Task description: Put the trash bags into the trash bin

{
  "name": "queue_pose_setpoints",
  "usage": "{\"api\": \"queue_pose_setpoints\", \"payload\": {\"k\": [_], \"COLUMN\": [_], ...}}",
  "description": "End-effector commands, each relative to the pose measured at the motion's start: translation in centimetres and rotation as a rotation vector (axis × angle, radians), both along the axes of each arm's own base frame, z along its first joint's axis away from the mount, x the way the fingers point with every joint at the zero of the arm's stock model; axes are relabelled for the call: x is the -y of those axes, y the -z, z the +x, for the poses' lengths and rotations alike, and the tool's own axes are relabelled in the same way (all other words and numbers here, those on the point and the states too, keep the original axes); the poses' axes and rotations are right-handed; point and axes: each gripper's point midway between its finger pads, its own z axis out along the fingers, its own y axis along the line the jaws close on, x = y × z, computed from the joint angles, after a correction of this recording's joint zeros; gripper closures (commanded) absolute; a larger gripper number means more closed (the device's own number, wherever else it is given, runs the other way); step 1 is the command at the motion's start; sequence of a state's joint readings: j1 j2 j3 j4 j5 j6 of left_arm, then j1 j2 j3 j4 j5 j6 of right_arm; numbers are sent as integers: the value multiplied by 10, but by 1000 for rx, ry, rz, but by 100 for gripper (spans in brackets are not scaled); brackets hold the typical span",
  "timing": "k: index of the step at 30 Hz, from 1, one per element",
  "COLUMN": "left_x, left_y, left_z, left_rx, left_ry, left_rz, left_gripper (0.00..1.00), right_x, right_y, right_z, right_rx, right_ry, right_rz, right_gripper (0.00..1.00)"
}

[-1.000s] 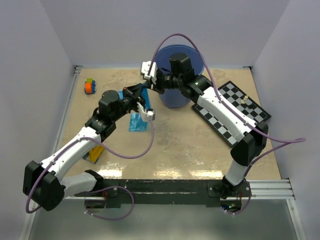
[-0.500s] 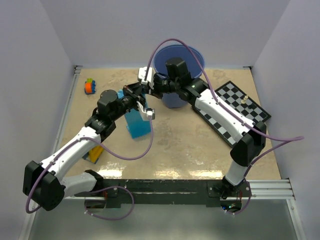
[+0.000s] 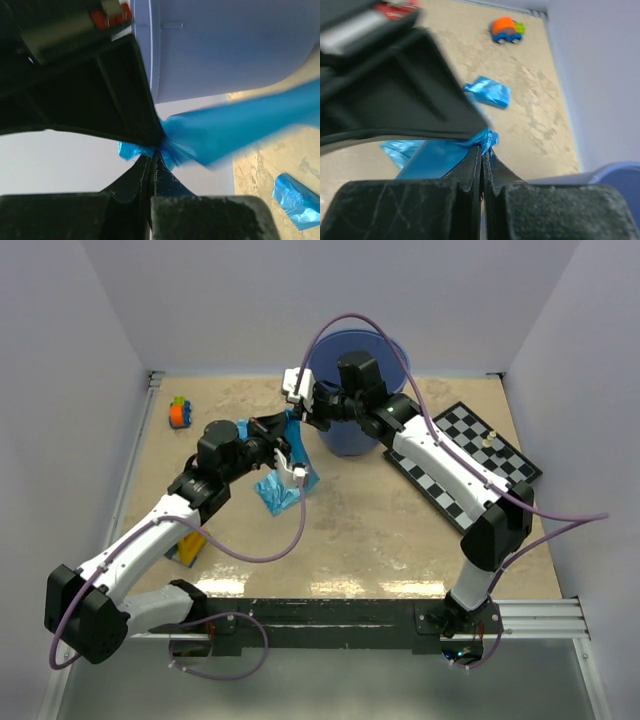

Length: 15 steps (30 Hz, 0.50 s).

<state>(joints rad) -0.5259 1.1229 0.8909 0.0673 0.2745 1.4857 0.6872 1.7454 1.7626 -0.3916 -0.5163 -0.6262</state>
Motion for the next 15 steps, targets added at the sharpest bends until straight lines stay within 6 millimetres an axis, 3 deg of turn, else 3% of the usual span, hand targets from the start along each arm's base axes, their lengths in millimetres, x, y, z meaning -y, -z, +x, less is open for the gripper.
{"api": "queue_pose_setpoints", "payload": {"k": [1,3,5,7,12,13,15], "left_x": [-4,-6,-4,4,16,17,18], "left_y": [-23,-10,-10,-24,-73,-77,-76], "left_z": [28,35,32,19,-20,-25,-26], "left_rx": [62,33,25,57,178,177,162], "left_ry": [-78,-105,-89,-31,119,139,144], "left_rz": [6,35,22,-21,-124,-128,-119], "left_gripper": [100,100,100,100,100,100,100], "right_x": [-11,-12,-14,-14,-4,-3,-7], "right_y": [-50,-71,-79,-63,14,21,11], "right_z": [-51,-51,-43,-24,29,33,28], "right_rx": [12,13,30,36,16,10,3], "right_ry": [-232,-239,-213,-137,99,117,95], "right_rz": [92,132,144,117,-22,-35,-8], "right_gripper": [100,100,100,100,100,100,100]}}
